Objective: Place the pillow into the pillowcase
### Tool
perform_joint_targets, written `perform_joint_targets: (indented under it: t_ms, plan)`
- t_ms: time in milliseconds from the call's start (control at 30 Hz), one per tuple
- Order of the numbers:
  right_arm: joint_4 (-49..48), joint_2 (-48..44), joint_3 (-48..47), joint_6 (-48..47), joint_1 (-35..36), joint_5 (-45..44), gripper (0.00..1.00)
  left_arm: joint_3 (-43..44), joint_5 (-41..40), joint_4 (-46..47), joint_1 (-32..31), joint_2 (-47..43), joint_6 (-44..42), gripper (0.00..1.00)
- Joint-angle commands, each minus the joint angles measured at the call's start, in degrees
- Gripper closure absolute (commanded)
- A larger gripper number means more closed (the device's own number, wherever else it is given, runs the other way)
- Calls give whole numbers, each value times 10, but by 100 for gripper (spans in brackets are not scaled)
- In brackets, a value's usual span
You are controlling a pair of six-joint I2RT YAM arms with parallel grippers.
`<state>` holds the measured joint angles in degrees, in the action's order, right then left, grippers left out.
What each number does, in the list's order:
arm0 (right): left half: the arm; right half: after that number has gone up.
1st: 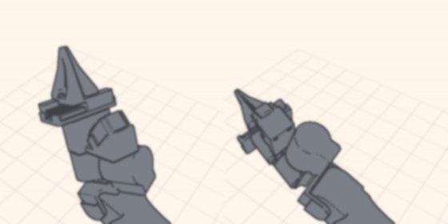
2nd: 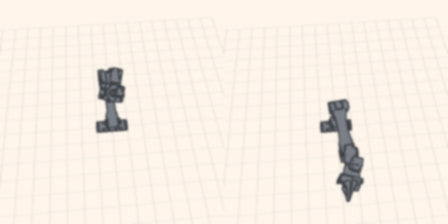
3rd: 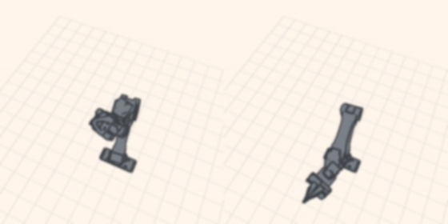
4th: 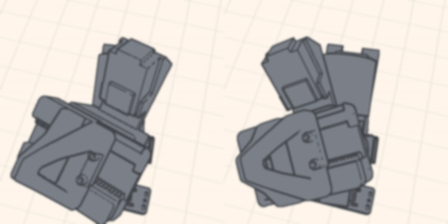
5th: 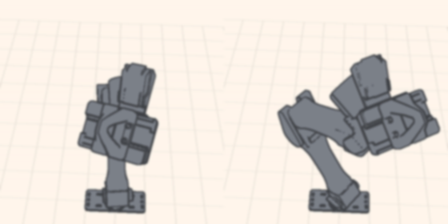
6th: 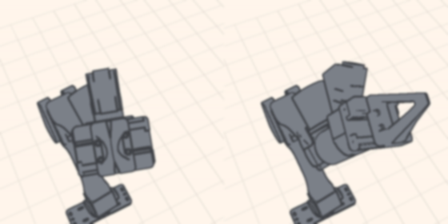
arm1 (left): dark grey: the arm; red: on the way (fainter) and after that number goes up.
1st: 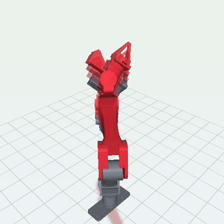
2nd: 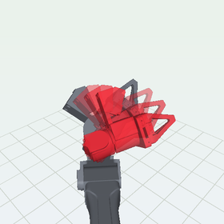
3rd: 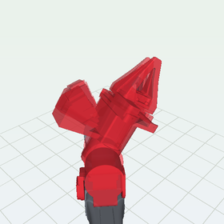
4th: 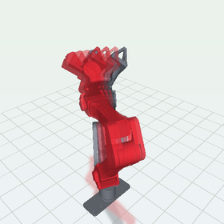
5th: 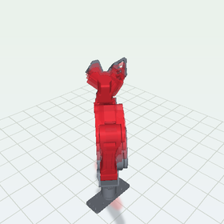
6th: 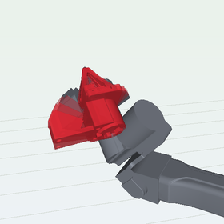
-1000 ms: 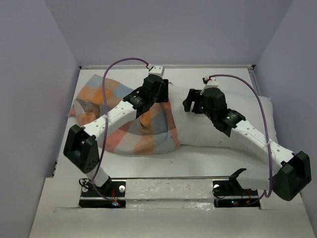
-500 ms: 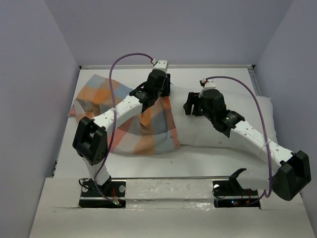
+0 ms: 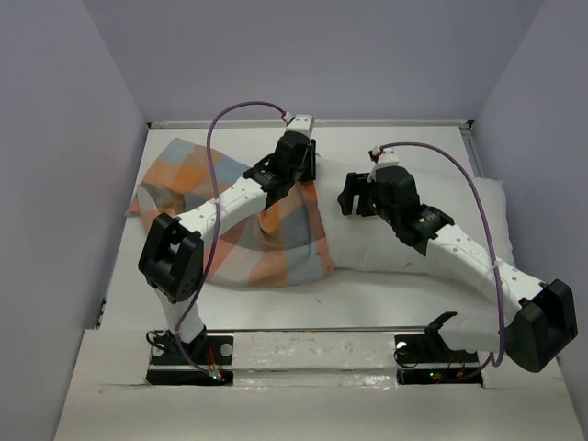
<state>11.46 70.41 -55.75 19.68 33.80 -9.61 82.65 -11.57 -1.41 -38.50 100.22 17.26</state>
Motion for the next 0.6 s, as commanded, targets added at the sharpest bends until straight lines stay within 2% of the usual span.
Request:
perform_joint_targets:
  t_ms: [0,33,100,133,233,467,567]
  plan:
    - [-10,-3,-8,-23,0,14,19,32,-3,15,2,16,-4,61]
    - [-11,-1,-17,-31,0,13,10,37,-6,2,2,17,-4,65]
    - [-11,11,-30,-39,0,10,4,41,-12,-1,2,19,-6,72]
    - [-10,17,-41,-41,0,13,4,42,-18,-2,2,17,-6,78]
    - [-8,33,-55,-52,0,35,4,38,-26,2,1,5,-4,87]
    - [14,107,-109,-102,0,59,0,14,-39,10,2,-30,-4,88]
    - [19,151,-139,-120,-5,75,0,13,-35,10,1,-35,-2,93]
